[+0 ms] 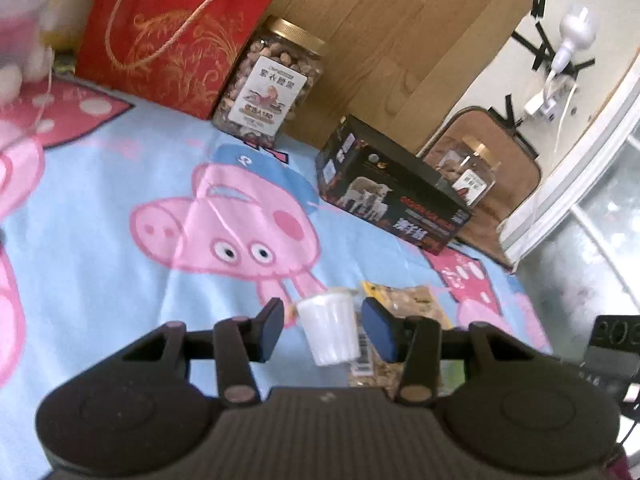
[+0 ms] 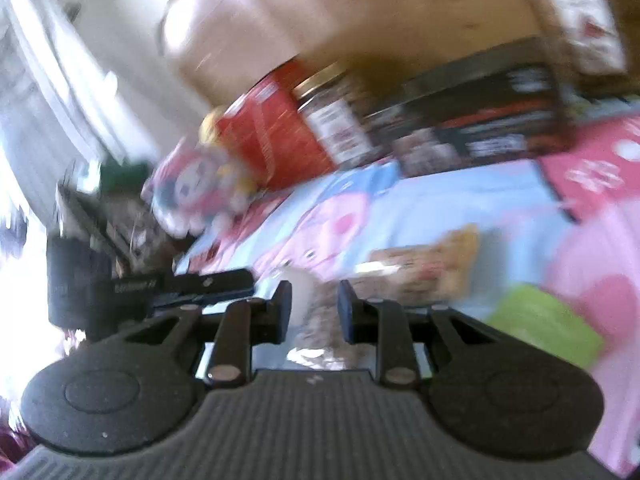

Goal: Organize snacks

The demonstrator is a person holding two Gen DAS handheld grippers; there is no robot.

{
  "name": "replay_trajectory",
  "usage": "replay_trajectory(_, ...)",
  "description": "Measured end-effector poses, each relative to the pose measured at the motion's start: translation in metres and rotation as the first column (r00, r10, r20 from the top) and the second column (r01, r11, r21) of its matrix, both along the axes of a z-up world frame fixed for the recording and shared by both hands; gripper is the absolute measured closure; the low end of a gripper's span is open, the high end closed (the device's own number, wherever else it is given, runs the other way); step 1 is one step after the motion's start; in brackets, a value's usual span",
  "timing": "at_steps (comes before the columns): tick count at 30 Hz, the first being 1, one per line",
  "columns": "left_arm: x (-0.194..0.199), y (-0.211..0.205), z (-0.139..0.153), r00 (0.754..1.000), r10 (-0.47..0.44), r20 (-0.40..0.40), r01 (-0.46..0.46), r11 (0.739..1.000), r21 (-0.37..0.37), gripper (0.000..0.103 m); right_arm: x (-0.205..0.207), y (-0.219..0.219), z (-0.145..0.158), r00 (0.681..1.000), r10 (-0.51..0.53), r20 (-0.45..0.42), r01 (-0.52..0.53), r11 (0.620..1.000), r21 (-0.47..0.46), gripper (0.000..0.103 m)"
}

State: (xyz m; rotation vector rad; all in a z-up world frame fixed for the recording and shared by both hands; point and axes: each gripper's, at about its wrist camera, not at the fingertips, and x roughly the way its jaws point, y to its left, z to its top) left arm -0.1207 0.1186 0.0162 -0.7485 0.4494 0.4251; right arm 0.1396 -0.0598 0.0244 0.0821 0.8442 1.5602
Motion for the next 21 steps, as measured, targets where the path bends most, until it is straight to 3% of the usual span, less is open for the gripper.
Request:
replay_trajectory(3, 0.004, -0.002, -0.001, 1.0, -0.022, 0.012, 0.022, 1.0, 0.001, 0.051, -0.033, 0.025, -0.002, 0.989, 0.086, 0.123, -0.079, 0.995, -0.056, 0.074)
replay_trajectory(7, 0.009, -0.004, -0.004, 0.999, -0.032, -0.011, 0.033, 0.999, 0.015, 0.05, -0.058, 0.06, -0.006, 0.963, 0.128, 0.238, -0.107, 0.989, -0.101, 0.069)
replay_trajectory(11, 0.014, 0.001, -0.016, 0.999, -0.034, -0.026, 0.034, 0.999, -0.022, 0.059, -0.059, 0.084, -0.018, 0.959, 0.138, 0.246, -0.106, 0.984, -0.14, 0.067)
replay_trajectory(13, 0.014, 0.003, -0.016, 0.999, -0.025, -0.026, 0.025, 1.0, -0.017, 0.069, -0.056, 0.085, -0.021, 0.963, 0.137, 0.231, -0.107, 0.984, -0.141, 0.067)
replay_trajectory(16, 0.021, 0.008, -0.005, 0.998, -0.055, 0.008, 0.055, 0.998, -0.022, 0.07, -0.055, 0.079, -0.017, 0.959, 0.118, 0.257, -0.088, 0.988, -0.125, 0.068)
replay_trajectory(21, 0.064, 0.009, 0.038, 0.989, -0.131, 0.066, 0.124, 0.987, 0.103, 0.07, -0.025, 0.064, 0.014, 0.961, 0.003, 0.276, -0.001, 1.0, -0.008, 0.068)
